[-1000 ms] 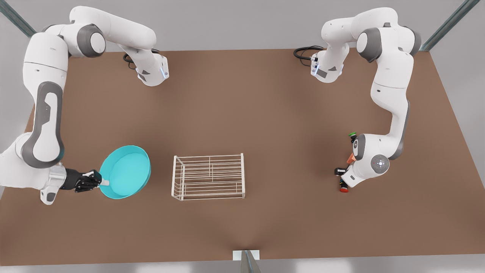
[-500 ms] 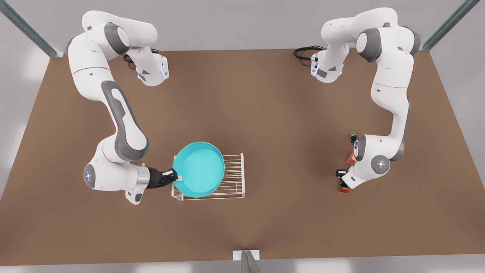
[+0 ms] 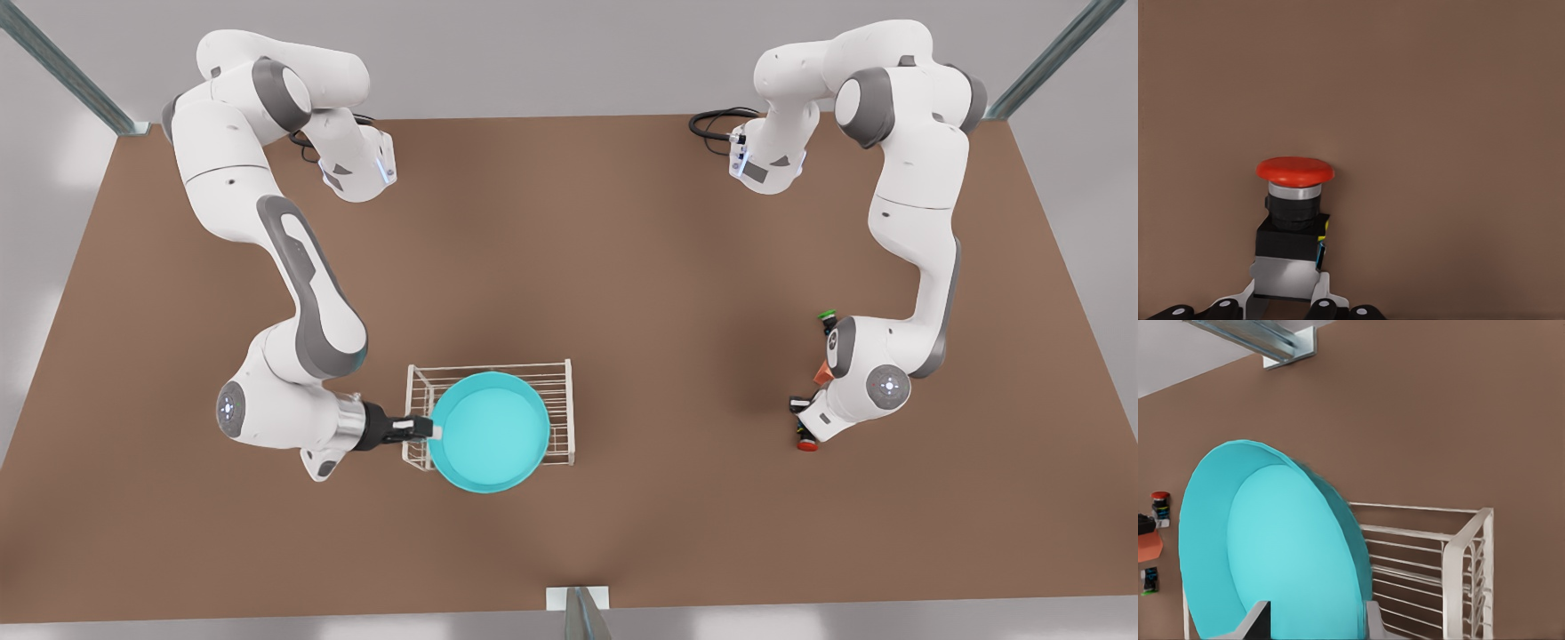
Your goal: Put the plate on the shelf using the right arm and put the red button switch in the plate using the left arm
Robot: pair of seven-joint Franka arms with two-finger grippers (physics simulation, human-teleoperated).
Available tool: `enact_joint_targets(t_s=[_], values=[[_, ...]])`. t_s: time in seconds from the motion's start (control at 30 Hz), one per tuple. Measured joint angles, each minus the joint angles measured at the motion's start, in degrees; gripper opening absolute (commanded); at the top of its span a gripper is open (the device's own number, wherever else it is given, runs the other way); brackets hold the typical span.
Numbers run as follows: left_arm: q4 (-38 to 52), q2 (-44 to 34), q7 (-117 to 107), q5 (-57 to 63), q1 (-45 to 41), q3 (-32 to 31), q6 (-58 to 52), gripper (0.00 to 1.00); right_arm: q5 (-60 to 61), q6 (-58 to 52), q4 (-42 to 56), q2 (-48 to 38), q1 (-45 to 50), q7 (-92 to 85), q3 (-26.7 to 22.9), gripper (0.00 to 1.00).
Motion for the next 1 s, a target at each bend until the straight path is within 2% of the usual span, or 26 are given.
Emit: enact_joint_targets(t_s=[0.2, 0.3, 0.4, 0.47, 0.5, 0.57, 0.7, 0.9, 1.0], values=[[0.2, -0.9, -0.1, 0.0, 0.1, 0.0, -0.2, 0.47, -5.5, -1.6, 0.5, -4.5, -1.6, 3.4, 0.0, 1.00], [0.4, -1.9, -0.2, -0.1, 0.1, -0.1, -0.4, 0.46, -11.8, -5.2, 0.5, -11.7, -2.1, 4.4, 0.0, 1.00], [3.3, -3.3, -0.6, -0.4, 0.0, -1.0, -2.1, 0.45, -19.7, -13.5, 0.4, -20.9, -6.4, 4.9, -0.3, 1.00], [5.7, -3.7, -1.1, -0.4, -0.1, -2.3, -4.1, 0.45, -22.9, -19.2, -1.3, -27.7, 0.7, 4.5, -11.0, 1.00], [6.4, -4.0, -1.4, -0.5, -0.1, -2.9, -4.9, 0.45, -23.2, -21.9, -2.0, -30.6, 1.0, 4.0, -13.8, 1.00], [9.6, -4.3, -2.4, -0.5, -0.2, -5.0, -7.5, 0.44, -23.6, -26.2, -5.7, -36.1, -1.9, 3.1, -16.0, 1.00], [12.0, -6.1, -5.3, -0.5, -0.2, -9.6, -12.2, 0.44, -22.3, -31.4, -6.3, -34.2, -5.7, 1.7, -16.9, 1.00], [14.4, -7.6, -12.3, -0.2, -0.3, -19.3, -18.2, 0.43, -22.7, -31.9, -3.7, -32.5, -0.3, 0.1, -16.8, 1.00], [15.6, -7.5, -16.8, 0.0, -2.2, -22.6, -20.0, 0.43, -22.8, -30.5, -3.7, -31.8, -1.1, -0.5, -17.2, 1.00]])
